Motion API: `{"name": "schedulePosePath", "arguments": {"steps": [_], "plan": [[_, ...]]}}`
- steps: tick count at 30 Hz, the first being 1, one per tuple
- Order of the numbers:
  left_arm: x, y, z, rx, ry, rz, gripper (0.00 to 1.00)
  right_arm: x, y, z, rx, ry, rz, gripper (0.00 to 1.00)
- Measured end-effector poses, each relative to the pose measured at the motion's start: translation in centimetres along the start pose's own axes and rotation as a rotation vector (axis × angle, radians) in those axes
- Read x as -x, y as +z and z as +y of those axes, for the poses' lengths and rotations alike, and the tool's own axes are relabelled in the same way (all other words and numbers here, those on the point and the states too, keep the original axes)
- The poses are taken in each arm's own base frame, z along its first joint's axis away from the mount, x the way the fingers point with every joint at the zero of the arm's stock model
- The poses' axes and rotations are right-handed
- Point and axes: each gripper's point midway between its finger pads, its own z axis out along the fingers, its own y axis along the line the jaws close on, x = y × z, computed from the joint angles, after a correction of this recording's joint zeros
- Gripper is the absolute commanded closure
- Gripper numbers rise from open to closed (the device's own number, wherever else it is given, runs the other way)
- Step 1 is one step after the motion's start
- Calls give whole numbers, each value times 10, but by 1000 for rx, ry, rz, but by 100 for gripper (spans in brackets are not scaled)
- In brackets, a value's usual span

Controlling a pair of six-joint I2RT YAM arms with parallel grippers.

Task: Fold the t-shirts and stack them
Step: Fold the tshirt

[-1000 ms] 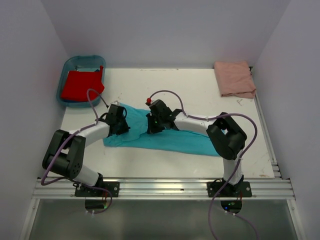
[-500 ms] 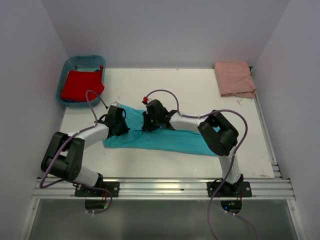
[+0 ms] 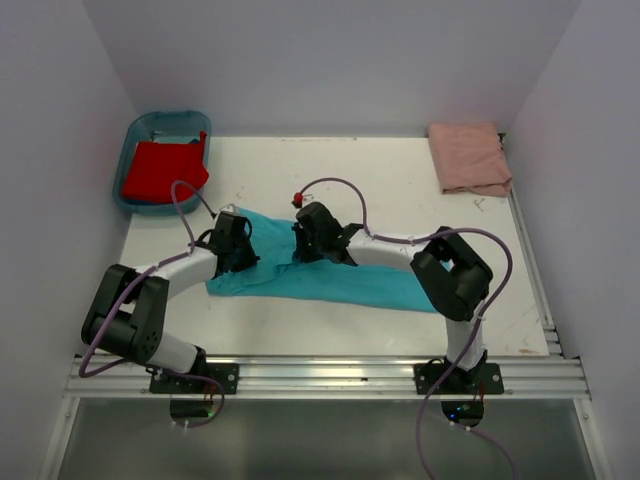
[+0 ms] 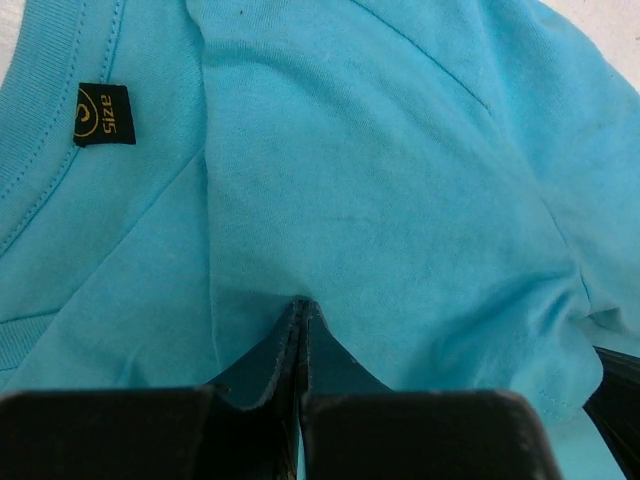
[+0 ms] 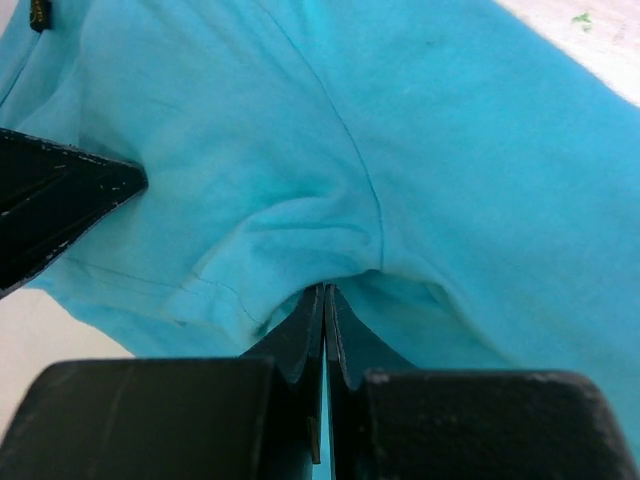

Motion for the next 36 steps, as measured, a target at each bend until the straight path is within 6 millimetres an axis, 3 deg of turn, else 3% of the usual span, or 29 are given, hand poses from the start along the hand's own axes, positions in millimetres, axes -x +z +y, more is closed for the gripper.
{"name": "schedulePosePath", "arguments": {"steps": [4, 10, 19, 27, 36], "plan": [[0, 0, 0, -2, 0, 0, 100, -1, 0, -2, -10, -6, 0, 100], [0, 0, 0, -4, 0, -1, 100, -6, 18, 4, 13, -5, 32, 100], [-1, 0, 0, -12, -1, -11, 100, -14, 23, 27, 155, 22, 45, 100], [-1, 0, 0, -16, -2, -13, 100, -27, 11, 34, 233, 47, 57, 100], [-1, 0, 0, -17, -2, -12, 100, -9, -10, 48, 317, 58, -42, 100]]}}
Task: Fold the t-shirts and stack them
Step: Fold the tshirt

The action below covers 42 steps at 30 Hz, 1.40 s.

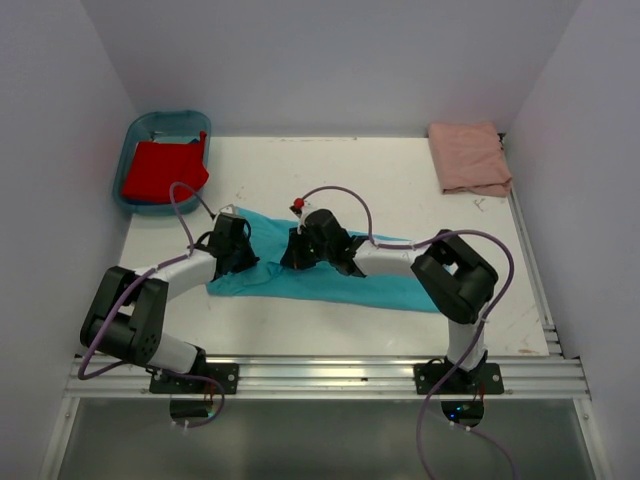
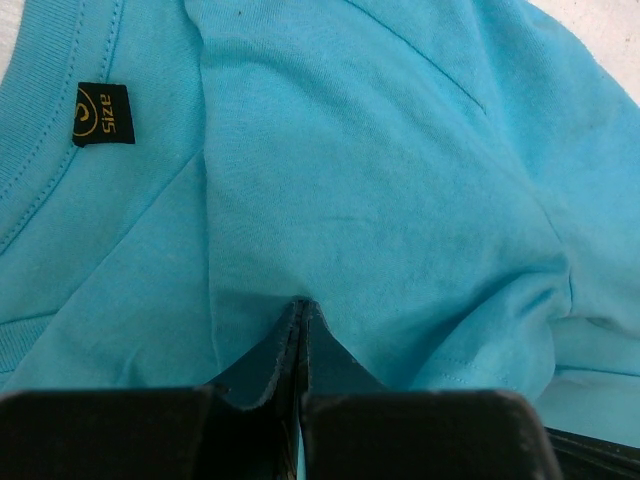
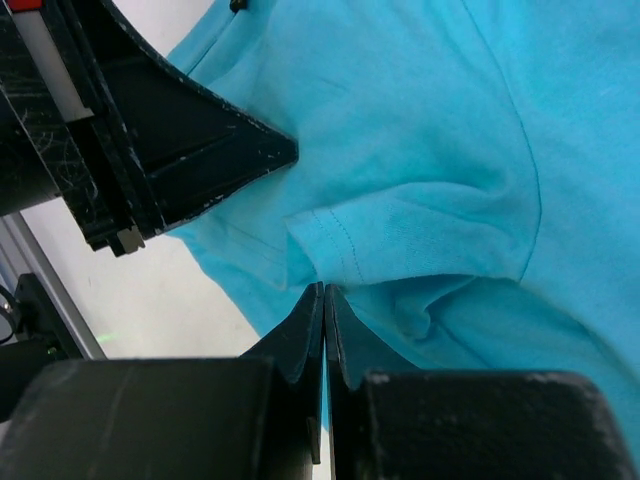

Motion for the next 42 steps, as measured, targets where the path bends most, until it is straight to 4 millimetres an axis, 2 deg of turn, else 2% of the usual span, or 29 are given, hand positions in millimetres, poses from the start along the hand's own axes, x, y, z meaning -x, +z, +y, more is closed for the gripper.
{"name": "schedulePosePath", "arguments": {"steps": [8, 9, 11, 12, 15, 17, 24, 29, 34, 42], "plan": [[0, 0, 0, -4, -3, 4, 100, 18, 7, -2, -39, -45, -35, 100], [0, 0, 0, -5, -3, 4, 100, 18, 7, -4, -49, -52, -34, 97], [0, 0, 0, -5, -3, 4, 100, 16, 6, -11, -81, -61, -29, 83], [0, 0, 0, -5, -3, 4, 100, 15, 5, -15, -100, -67, -27, 69], [0, 0, 0, -5, -3, 4, 100, 13, -4, -22, -150, -87, -8, 45], [0, 0, 0, -6, -3, 4, 100, 16, -13, -22, -170, -103, -7, 40], [0, 0, 0, -6, -4, 5, 100, 34, -36, -9, -163, -122, -48, 40], [0, 0, -1, -8, -4, 6, 100, 33, -37, -12, -176, -123, -43, 43], [0, 0, -1, -8, -4, 6, 100, 25, -30, -19, -190, -117, -23, 46], [0, 0, -1, -12, -5, 2, 100, -5, -5, -42, -225, -101, 58, 50]]}}
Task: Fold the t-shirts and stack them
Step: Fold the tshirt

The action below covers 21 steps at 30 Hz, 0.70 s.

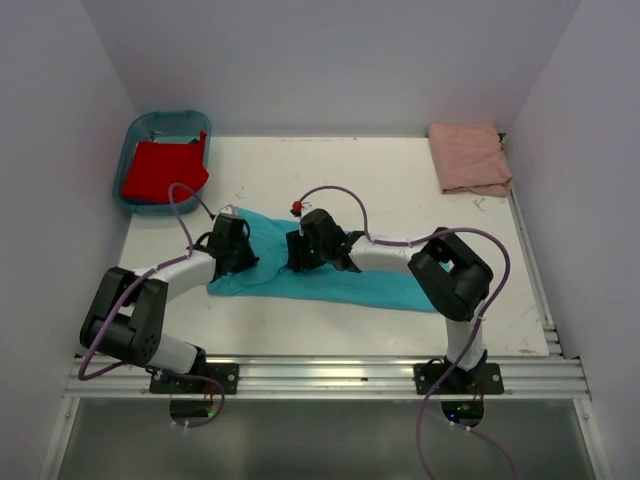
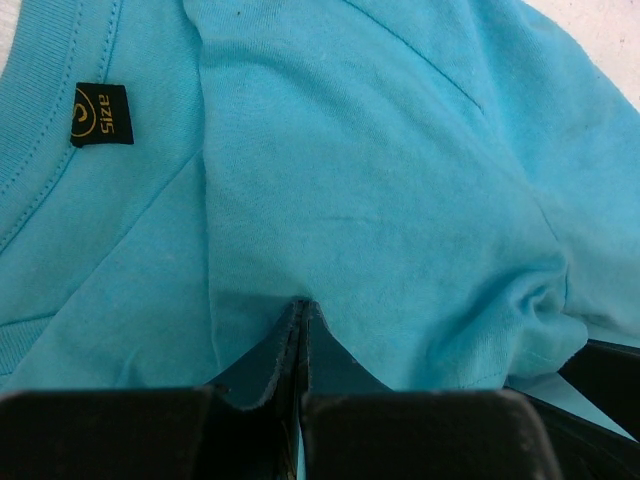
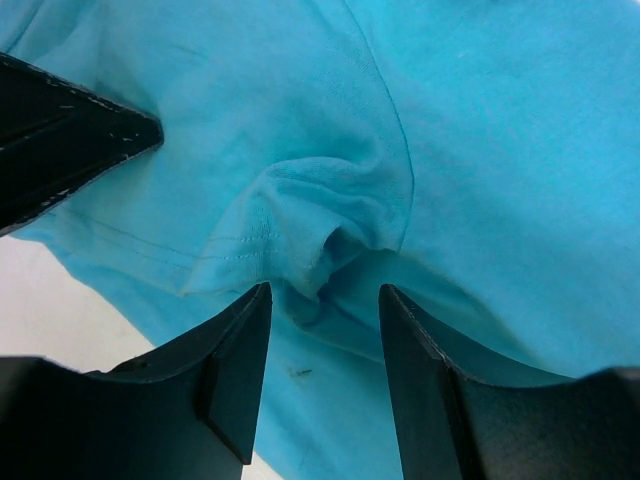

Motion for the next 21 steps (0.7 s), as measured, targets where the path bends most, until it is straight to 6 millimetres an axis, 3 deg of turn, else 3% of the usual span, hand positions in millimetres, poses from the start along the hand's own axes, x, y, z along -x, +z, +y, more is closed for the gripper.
{"name": "schedulePosePath", "arguments": {"steps": [5, 17, 20, 21], "plan": [[0, 0, 0, -3, 0, -4, 100, -3, 9, 1, 7, 1, 14, 51], [0, 0, 0, -6, -1, -7, 100, 22, 10, 13, 34, -3, -42, 56], [0, 0, 0, -6, -1, -7, 100, 22, 14, 12, 33, -4, -40, 64], [0, 0, 0, -6, -1, -8, 100, 21, 15, 11, 31, -4, -37, 75]]}}
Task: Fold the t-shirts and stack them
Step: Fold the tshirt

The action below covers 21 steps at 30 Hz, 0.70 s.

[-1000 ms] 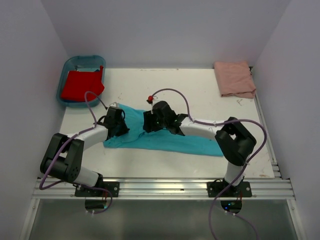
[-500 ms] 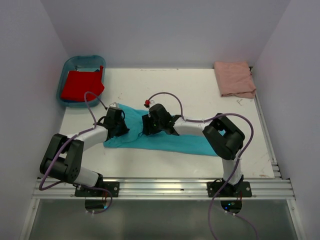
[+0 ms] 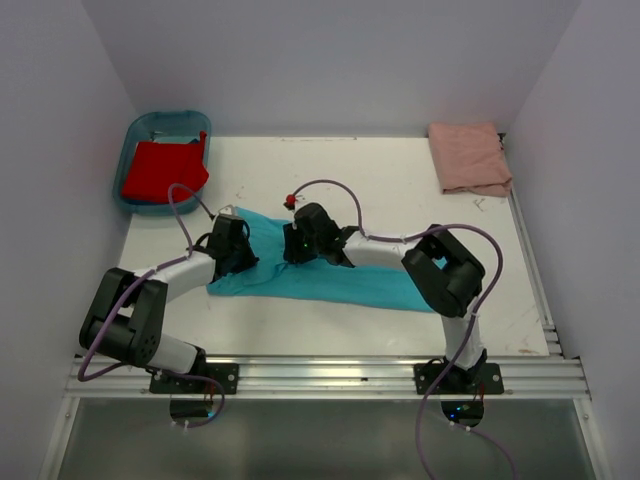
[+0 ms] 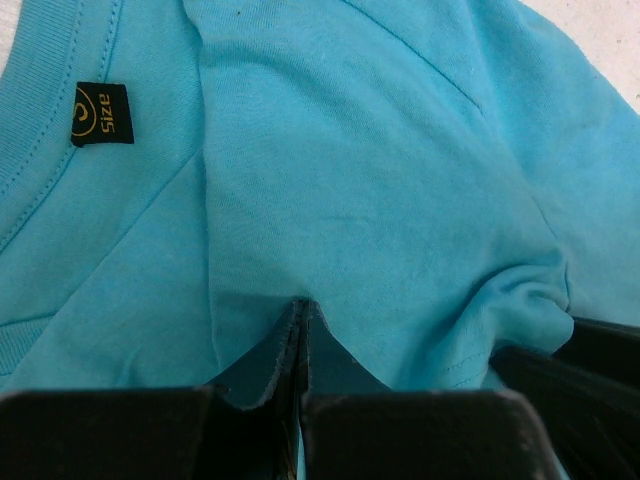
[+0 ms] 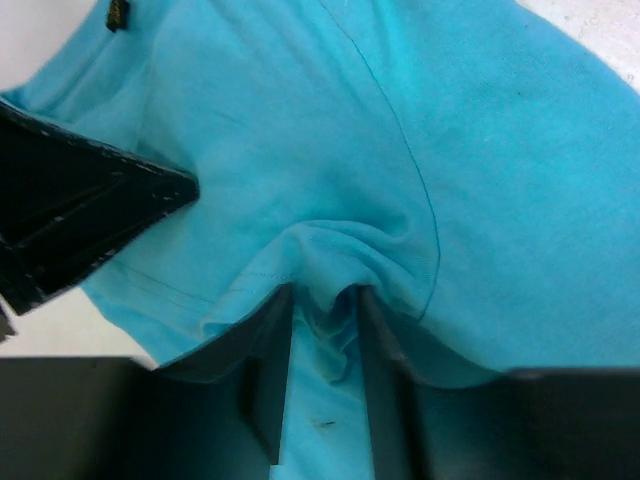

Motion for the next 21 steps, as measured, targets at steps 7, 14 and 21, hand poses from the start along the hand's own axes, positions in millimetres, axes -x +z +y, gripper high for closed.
{"name": "schedulePosePath", "arguments": {"steps": [7, 14, 21], "plan": [[0, 0, 0, 0, 0, 0, 100, -3, 3, -5, -11, 8, 11, 100], [0, 0, 0, 1, 1, 0, 100, -2, -19, -5, -38, 10, 42, 100], [1, 0, 1, 2, -3, -1, 100, 28, -56, 3, -89, 11, 41, 100]]}}
